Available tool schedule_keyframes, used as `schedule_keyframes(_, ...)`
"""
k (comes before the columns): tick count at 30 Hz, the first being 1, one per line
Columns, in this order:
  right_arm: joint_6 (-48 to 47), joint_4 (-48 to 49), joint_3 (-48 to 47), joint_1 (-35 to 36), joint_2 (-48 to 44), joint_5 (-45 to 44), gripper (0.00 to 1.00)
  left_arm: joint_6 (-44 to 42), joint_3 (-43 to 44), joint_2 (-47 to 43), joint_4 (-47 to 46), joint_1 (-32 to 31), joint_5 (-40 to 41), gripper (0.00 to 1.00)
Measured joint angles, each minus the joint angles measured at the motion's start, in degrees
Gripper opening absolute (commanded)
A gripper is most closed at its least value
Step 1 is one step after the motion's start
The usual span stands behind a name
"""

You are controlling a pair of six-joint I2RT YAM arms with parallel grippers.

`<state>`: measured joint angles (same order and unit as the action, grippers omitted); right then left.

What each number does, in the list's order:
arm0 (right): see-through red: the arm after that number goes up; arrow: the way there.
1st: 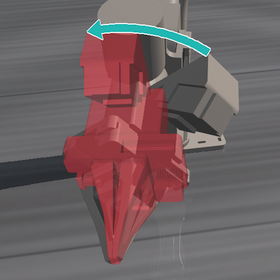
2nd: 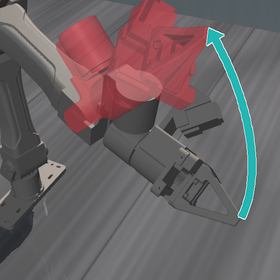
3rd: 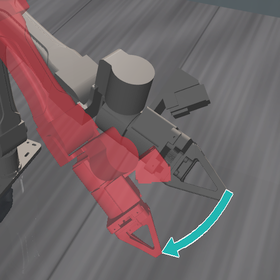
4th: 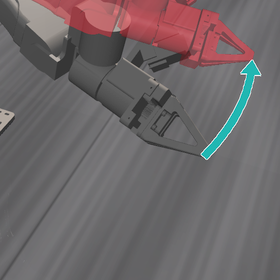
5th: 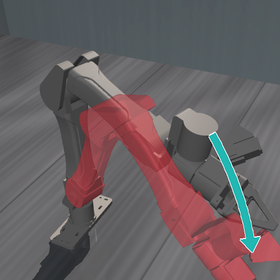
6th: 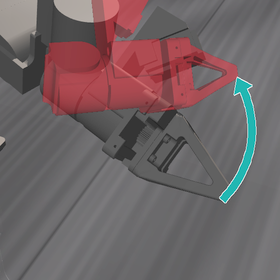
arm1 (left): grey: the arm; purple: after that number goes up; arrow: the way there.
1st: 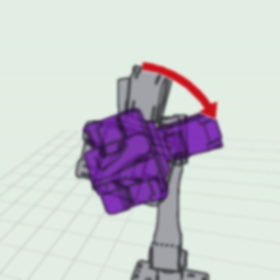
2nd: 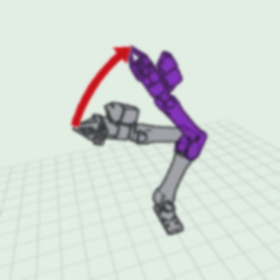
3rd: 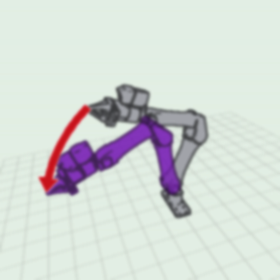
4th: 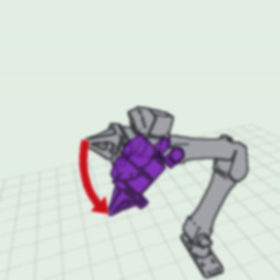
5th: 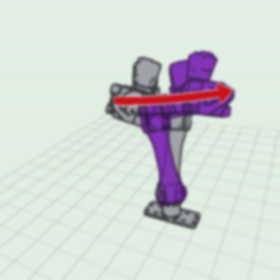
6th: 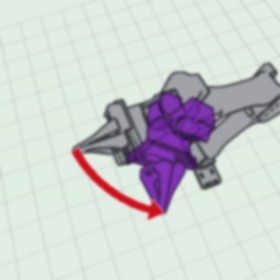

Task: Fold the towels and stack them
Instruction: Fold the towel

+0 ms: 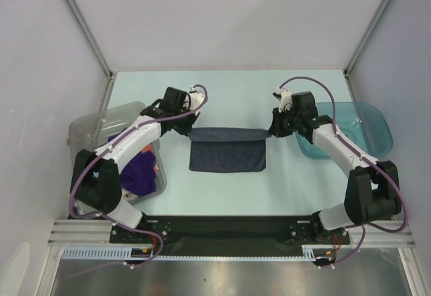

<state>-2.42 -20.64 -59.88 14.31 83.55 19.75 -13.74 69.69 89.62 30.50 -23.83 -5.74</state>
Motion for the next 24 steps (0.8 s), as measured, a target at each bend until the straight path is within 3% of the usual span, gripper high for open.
schedule_keyframes(9, 6.25, -0.22, 9.31, 3.06, -2.78, -3.34, 0.00, 3.41, -7.76, -2.64, -0.37, -2.38, 3.80, 0.00)
schedule_keyframes(24, 11.65, -1.64, 12.00, 5.09, -4.24, -6.99, 0.00, 6.88, -12.15, -5.20, -0.04, -6.12, 8.61, 0.00)
